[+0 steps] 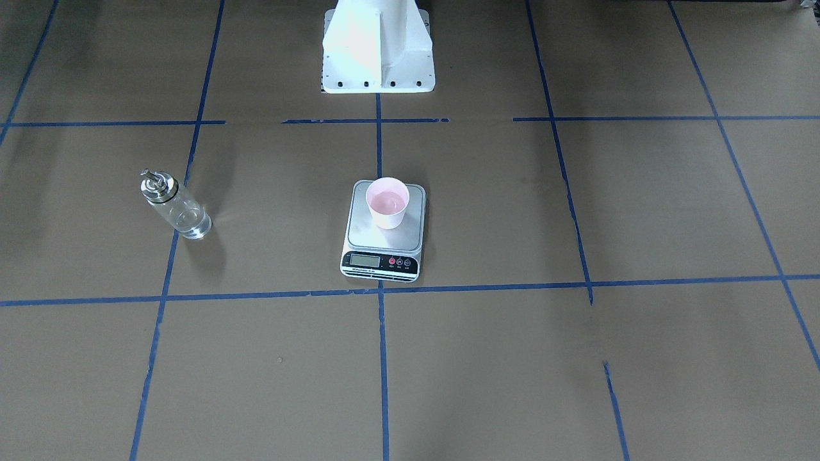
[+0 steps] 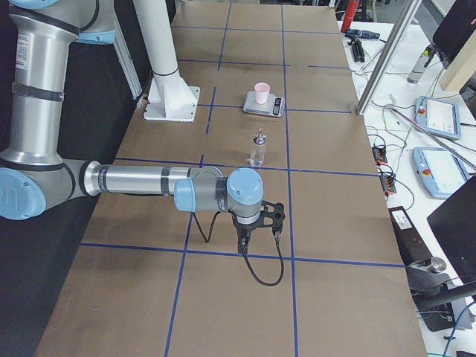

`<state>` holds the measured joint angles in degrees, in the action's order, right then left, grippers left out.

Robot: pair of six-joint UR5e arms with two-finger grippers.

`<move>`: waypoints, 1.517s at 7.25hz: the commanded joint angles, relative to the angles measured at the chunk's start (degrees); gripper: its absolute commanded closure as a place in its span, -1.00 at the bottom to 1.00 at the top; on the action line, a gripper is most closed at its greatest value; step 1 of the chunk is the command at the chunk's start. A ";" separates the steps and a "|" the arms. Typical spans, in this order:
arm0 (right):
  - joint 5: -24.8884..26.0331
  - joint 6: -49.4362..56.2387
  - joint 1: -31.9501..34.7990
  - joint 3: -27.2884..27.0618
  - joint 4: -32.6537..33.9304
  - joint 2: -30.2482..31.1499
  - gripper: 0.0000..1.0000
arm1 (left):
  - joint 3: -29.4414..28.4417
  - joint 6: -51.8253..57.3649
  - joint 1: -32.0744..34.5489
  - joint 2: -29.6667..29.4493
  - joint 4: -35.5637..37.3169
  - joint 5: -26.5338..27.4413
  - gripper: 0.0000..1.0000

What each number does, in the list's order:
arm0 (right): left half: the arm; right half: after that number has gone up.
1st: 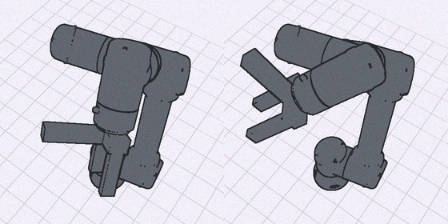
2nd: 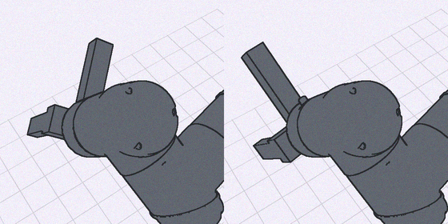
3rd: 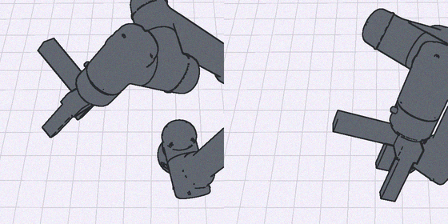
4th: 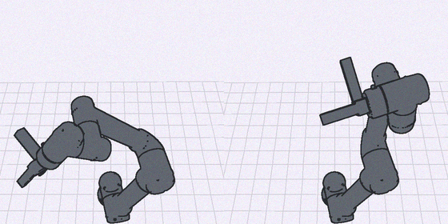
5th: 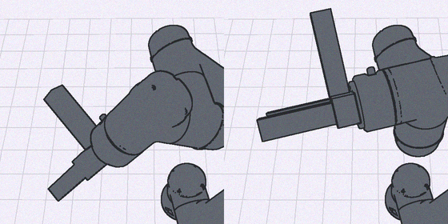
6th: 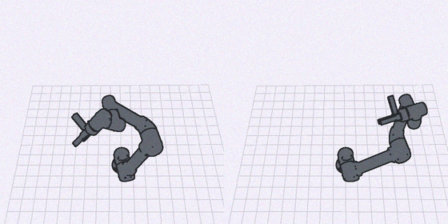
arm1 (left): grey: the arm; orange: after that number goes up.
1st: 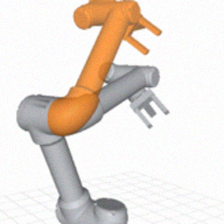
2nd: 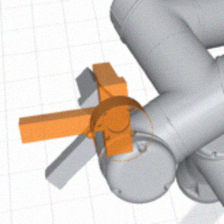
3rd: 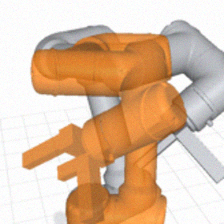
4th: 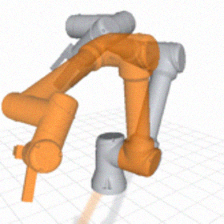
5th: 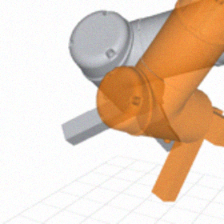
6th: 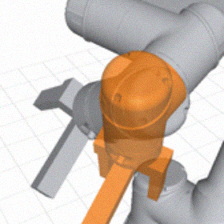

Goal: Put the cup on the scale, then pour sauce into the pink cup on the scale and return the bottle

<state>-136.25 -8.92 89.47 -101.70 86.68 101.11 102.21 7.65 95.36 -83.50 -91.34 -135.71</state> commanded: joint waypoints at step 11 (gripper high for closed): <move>3.63 -0.04 -0.18 4.75 0.24 -4.26 -1.00 | -3.51 0.00 -5.89 0.44 0.37 0.44 -1.00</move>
<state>-132.56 -8.96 89.31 -96.81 86.95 96.92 99.01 7.64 89.79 -83.20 -91.13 -135.19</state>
